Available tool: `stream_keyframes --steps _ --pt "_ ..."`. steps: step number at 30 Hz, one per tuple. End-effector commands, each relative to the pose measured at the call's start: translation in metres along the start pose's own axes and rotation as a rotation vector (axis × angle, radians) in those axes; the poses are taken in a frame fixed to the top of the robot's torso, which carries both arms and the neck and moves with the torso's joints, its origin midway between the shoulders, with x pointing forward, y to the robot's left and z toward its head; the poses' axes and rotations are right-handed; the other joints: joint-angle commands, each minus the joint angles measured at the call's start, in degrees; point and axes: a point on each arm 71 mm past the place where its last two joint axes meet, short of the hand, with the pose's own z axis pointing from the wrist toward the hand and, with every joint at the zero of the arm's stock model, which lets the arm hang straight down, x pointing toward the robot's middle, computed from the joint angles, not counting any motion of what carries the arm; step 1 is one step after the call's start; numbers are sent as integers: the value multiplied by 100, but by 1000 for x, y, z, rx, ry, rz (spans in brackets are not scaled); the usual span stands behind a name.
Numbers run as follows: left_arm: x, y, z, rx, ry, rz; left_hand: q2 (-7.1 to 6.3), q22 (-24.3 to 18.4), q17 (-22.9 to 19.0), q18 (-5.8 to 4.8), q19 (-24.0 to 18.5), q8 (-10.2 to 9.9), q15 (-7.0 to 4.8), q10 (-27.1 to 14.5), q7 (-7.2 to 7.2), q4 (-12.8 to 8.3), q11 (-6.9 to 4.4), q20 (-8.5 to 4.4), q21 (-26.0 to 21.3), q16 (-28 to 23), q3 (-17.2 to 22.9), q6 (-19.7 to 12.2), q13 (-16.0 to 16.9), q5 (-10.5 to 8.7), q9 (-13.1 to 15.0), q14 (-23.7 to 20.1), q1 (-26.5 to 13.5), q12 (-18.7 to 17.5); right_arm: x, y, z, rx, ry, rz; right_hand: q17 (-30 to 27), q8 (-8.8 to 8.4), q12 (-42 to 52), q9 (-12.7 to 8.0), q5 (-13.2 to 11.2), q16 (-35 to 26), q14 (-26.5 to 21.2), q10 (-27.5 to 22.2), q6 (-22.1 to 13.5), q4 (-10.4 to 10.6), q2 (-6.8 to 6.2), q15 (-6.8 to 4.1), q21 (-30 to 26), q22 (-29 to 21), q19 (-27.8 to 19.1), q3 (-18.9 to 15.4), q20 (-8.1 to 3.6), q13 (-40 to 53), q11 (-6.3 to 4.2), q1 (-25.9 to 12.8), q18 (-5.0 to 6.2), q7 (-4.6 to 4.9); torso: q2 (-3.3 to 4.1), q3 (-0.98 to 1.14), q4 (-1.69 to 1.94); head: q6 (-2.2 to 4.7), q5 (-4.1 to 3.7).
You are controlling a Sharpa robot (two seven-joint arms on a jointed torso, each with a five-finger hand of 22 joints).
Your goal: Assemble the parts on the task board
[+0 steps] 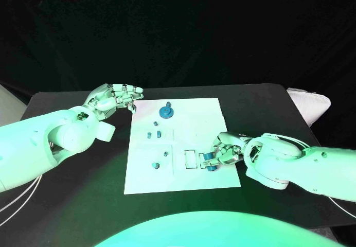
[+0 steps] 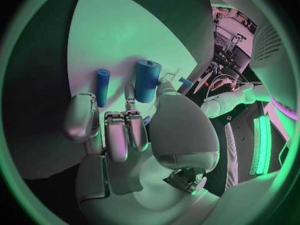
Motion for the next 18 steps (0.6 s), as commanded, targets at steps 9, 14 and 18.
stream_keyframes --steps 9,14,18 --pt "3 0 0 -2 18 -12 -1 -17 -10 41 50 45 49 -52 68 72 1 6 -42 24 -9 -57 9 4 -12 -16 -80 39 12 -3 0 25 29 33 979 31 17 -54 313 48 490 155 10 -11 246 -37 116 98 53 271 -27 865 -50 688 -89 -22 2 0 -1 16 -3" --pt "3 0 0 -5 19 -12 1 -20 -11 41 51 48 50 -58 68 81 1 7 -46 26 -12 -60 9 4 -12 -16 -85 43 10 -3 -2 29 8 112 1019 55 46 -71 409 61 499 197 96 6 301 -60 177 142 79 374 -45 913 -79 664 -100 -55 -2 7 2 20 0" --pt "3 1 1 -10 22 -13 -3 -38 -15 40 56 56 58 -123 74 120 9 14 -73 26 -28 -96 6 5 -17 -36 -97 57 4 0 -4 12 -18 190 1085 108 107 -76 407 81 512 272 226 9 317 -99 278 210 117 438 -76 1005 -128 518 -118 -110 1 5 3 32 7"
